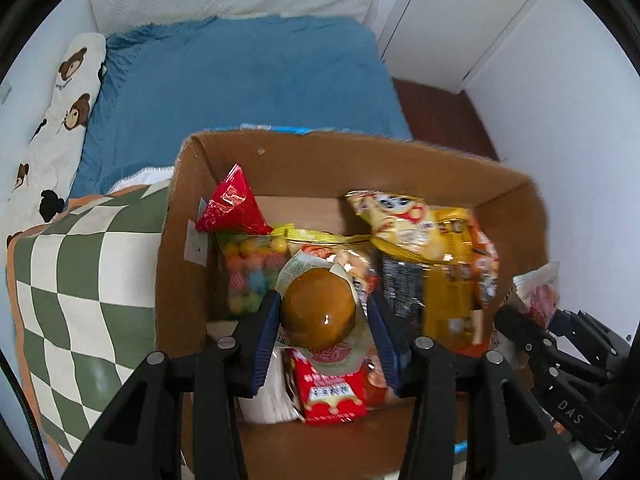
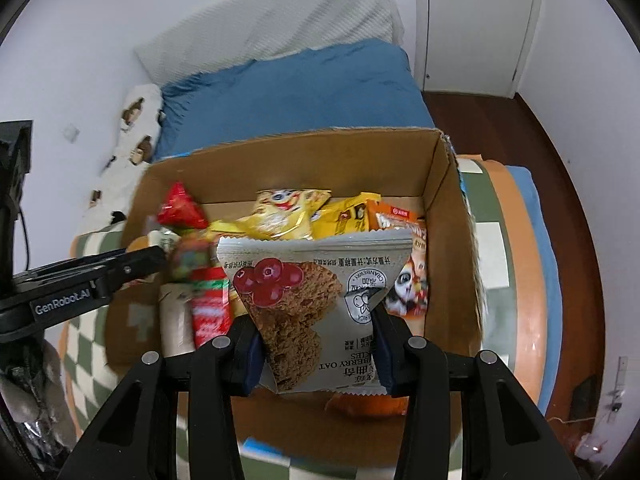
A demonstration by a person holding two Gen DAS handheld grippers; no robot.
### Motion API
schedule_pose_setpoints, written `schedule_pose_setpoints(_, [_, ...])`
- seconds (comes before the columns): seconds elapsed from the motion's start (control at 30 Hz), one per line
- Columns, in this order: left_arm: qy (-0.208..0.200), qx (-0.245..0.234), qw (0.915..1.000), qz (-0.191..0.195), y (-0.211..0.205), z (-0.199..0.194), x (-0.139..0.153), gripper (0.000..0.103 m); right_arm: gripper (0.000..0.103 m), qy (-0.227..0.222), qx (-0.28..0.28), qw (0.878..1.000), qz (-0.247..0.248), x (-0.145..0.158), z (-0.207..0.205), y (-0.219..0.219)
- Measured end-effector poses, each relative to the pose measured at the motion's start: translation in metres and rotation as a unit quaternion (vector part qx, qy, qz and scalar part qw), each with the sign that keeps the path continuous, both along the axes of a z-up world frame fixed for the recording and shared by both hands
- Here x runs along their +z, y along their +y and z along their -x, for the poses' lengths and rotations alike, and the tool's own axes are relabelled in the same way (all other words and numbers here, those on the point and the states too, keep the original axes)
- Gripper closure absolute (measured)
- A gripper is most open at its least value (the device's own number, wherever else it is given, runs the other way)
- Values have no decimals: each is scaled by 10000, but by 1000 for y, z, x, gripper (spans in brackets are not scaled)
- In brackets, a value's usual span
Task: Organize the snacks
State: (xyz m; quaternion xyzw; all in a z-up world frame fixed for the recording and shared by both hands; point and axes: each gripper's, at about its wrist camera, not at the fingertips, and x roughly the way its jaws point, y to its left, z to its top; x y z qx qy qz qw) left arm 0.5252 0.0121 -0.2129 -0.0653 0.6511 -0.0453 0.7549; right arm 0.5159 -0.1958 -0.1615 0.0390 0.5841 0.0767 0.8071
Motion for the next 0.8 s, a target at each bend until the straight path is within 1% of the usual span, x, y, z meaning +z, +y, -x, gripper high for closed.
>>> schedule_pose_setpoints(0.03, [110,60,9999,-31,2,-4,-7,60,55,212,-3,9998,-4,-11,-10,0])
schedule_pose_setpoints(0.07, [208,107,9997,-47,4,-8,-14,58,53,348,-12,9994,19,-19,-13,0])
schedule_pose_setpoints(0.1, [249,102,9996,-75,4,-10,-17,46,47,460,-1,9989,68,-28,-17,-2])
schedule_pose_setpoints(0.13, [292,89,9994,-163,4,-12,-21,39,27,539,-7,9984,149,-36,-21,-3])
schedule_pose_setpoints(0.17, [290,93,9992,-242,4,-14,-24,24,8,586,-21,9981,193,-41,-24,-4])
schedule_pose_setpoints(0.2, [272,87,9991,-301,4,-15,-25,18,7,591,-41,9981,192,-43,-25,-5])
schedule_pose_setpoints(0.27, [128,1,9992,-384,1,-13,-25,17,7,612,-97,9979,214,-48,-24,-7])
schedule_pose_setpoints(0.33, [27,-24,9986,-531,-1,-9,-24,13,7,613,-119,9979,184,-50,-25,-9])
schedule_pose_setpoints(0.37, [8,-24,9987,-515,-1,-7,-24,10,7,604,-140,9979,194,-50,-25,-10])
schedule_pose_setpoints(0.47, [-40,25,9991,-429,-2,1,-24,10,7,526,-169,9982,233,-48,-21,-13])
schedule_pose_setpoints(0.6, [-118,39,9989,-459,-4,13,-17,10,7,411,-182,9985,300,-41,-14,-13])
schedule_pose_setpoints(0.7, [-196,83,9988,-437,-5,24,-10,10,7,315,-181,9988,341,-34,-4,-13])
schedule_pose_setpoints(0.8, [-356,126,9982,-461,-5,37,0,10,7,222,-206,9991,310,-26,9,-13])
